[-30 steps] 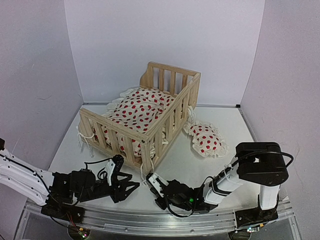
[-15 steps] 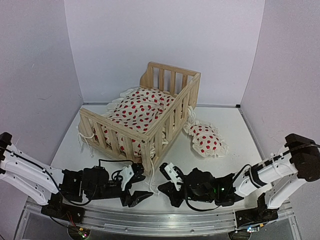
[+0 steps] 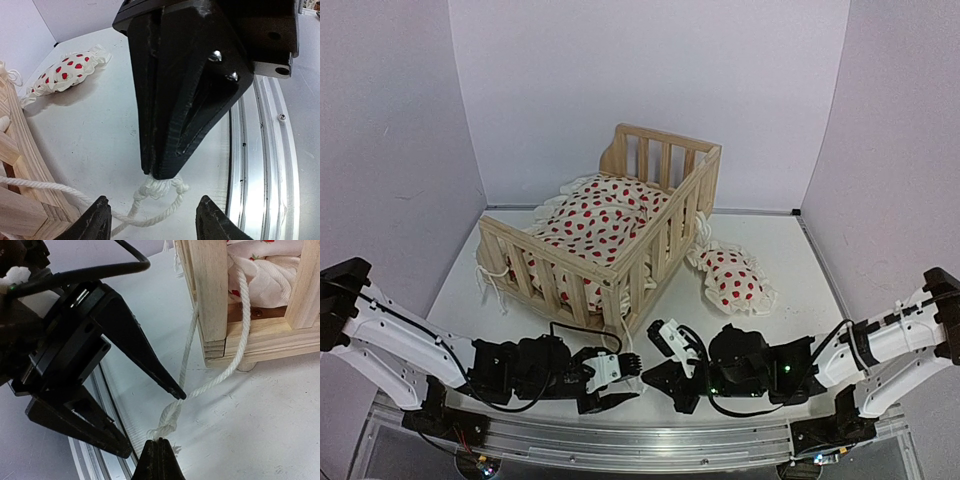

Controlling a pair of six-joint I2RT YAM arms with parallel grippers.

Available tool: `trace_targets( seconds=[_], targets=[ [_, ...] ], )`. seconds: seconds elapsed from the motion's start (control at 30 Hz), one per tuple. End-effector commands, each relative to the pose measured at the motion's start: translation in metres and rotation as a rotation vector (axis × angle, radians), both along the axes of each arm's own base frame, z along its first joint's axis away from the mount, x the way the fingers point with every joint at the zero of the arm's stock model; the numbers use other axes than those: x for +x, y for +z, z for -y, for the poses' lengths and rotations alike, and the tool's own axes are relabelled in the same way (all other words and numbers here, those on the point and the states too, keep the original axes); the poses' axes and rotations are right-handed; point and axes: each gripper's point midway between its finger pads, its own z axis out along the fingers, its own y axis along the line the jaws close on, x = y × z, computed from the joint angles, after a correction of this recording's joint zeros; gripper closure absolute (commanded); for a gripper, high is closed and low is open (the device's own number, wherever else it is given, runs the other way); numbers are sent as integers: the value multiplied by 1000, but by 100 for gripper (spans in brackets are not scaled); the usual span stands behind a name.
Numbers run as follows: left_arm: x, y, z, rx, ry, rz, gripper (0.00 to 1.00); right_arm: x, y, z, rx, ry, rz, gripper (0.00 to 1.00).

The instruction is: Set up the pet bed

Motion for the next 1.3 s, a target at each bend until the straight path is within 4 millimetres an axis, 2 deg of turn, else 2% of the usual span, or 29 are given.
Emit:
trace_targets(
  seconds=[0.0, 0.17, 0.3, 0.47, 0.57, 0.67, 0.87, 0.97, 1.1, 1.13, 1.17, 1.27],
  targets=[
    [6, 35, 19, -76, -16, 65, 49, -5, 22, -5, 48, 42, 12, 100],
    [9, 44, 24, -92, -20, 78, 61, -9, 21, -10, 40, 68, 2, 100],
    [2, 37, 27, -66, -70, 65, 67, -9, 26, -9, 54, 66, 5, 100],
    [-6, 32, 23, -56, -122, 15, 55, -7, 34, -4, 69, 50, 19, 100],
    [-2, 29, 20, -45, -111, 9, 54, -9, 39, -4, 73, 64, 18, 100],
    [6, 28, 22, -36, -91, 20, 57, -11, 40, -6, 73, 76, 17, 100],
    [19, 35, 30, -42, -52, 51, 71, -13, 38, -10, 64, 94, 7, 100],
    [19, 37, 33, -44, -57, 52, 78, -14, 39, -12, 69, 99, 2, 100],
    [24, 39, 31, -47, -28, 57, 99, -8, 34, -8, 46, 48, -16, 100],
    [26, 41, 28, -51, -12, 60, 100, -2, 30, -3, 27, 4, -22, 100],
    [27, 42, 25, -56, 3, 60, 100, 4, 24, 4, -2, -46, -33, 97],
    [31, 46, 19, -76, 43, 41, 100, 18, 5, 31, -101, -185, -58, 58]
  ],
)
